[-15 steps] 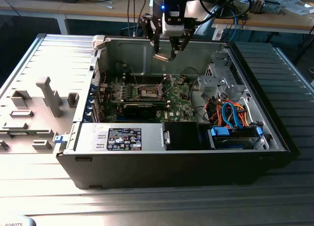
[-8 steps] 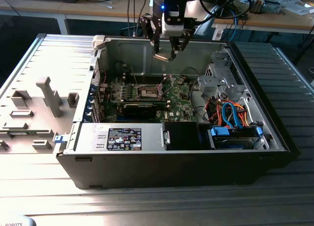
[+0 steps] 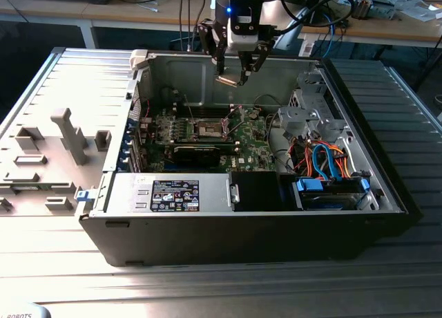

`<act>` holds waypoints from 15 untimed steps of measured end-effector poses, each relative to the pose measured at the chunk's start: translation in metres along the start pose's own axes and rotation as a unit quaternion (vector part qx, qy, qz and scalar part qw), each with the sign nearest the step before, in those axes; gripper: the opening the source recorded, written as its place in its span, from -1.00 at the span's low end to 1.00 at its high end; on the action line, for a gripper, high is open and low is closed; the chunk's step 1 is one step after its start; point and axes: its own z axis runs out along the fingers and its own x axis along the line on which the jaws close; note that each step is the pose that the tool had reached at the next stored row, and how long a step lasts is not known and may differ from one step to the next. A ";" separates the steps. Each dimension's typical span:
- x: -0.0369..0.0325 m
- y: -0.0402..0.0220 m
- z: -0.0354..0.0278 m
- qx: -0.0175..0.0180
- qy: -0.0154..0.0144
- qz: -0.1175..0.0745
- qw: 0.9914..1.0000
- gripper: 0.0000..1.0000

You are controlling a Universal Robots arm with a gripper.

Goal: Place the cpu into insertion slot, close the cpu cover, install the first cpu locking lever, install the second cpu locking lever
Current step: 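Place the cpu into insertion slot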

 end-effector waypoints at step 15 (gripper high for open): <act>0.0000 0.0000 0.0000 0.000 -0.001 0.011 1.000 0.09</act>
